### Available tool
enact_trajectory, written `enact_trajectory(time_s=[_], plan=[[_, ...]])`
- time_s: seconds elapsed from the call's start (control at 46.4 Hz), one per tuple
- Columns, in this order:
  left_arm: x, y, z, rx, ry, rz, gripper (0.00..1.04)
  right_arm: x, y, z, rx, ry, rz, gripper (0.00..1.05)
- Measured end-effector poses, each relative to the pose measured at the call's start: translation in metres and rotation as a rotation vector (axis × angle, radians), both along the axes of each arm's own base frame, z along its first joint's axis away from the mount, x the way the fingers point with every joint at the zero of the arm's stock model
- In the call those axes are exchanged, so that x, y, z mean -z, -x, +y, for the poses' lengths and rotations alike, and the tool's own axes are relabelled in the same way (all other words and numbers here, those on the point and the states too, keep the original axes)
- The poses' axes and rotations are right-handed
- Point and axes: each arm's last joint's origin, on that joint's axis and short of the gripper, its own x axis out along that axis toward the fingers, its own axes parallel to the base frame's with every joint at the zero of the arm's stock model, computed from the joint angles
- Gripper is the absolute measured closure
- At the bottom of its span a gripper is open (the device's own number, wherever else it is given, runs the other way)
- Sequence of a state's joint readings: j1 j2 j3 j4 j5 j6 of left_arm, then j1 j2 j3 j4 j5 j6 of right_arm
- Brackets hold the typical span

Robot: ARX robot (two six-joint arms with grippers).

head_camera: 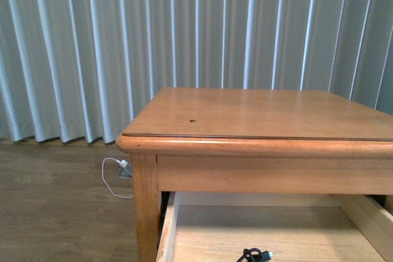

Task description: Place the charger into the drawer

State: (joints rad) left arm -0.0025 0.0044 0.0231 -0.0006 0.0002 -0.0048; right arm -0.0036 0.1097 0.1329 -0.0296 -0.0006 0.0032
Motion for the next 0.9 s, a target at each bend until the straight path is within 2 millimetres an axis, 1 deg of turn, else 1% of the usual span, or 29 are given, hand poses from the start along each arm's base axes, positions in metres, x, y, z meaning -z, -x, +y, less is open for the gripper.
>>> enact_trajectory(time_s=[0.366,0.517,0.625,0.646,0.711,0.84,0.883,0.905], plan=[[0.0,0.0,0.0,0.0,0.001,0.0,1.0,0.0,0.0,0.0,0.0,0.0,0.0,0.09],[0.0,0.0,0.0,0.0,0.0,0.0,0.76,0.0,0.0,0.0,0.0,0.0,0.0,0.09],[0.0,0.0,0.0,0.0,0.0,0.0,0.5,0.0,0.0,0.0,0.0,0.0,0.0,0.09],[0.0,0.0,0.0,0.0,0.0,0.0,0.46,0.0,0.0,0.0,0.0,0.0,0.0,0.09],[0.0,0.0,0.0,0.0,0.0,0.0,0.3,0.0,0.0,0.0,0.0,0.0,0.0,0.09],[0.0,0.0,0.0,0.0,0.0,0.0,0.09,0.0,0.0,0.0,0.0,0.0,0.0,0.09],[0.0,0.0,0.0,0.0,-0.001,0.0,0.05,0.0,0.0,0.0,0.0,0.0,0.0,0.09],[0.0,0.0,0.0,0.0,-0.001,0.0,0.05,0.0,0.0,0.0,0.0,0.0,0.0,0.09]])
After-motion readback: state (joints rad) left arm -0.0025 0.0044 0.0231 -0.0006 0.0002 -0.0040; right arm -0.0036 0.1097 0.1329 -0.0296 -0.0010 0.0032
